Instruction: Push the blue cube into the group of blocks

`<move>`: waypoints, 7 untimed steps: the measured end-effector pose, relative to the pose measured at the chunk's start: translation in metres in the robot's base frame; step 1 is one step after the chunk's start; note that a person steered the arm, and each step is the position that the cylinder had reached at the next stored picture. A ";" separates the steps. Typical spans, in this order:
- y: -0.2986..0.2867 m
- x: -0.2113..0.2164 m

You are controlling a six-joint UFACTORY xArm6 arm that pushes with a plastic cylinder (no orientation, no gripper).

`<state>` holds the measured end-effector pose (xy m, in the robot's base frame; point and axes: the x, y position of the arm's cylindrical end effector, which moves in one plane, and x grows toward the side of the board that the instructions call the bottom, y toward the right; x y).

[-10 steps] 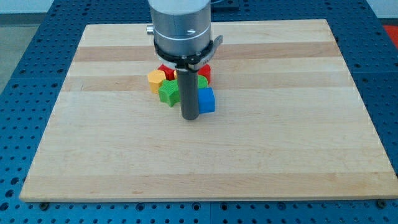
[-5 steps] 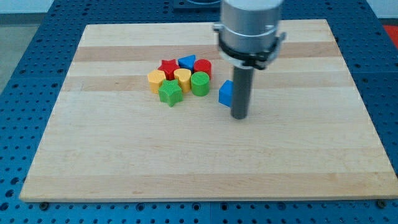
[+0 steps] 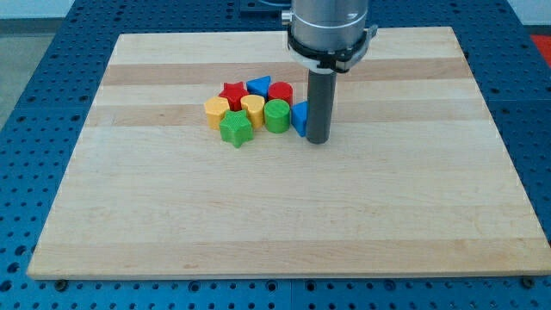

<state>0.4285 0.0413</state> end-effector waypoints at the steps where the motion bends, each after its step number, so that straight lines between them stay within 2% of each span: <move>1: 0.000 -0.007; 2: 0.000 -0.008; 4: 0.066 -0.016; 5: 0.066 -0.033; 7: 0.024 -0.038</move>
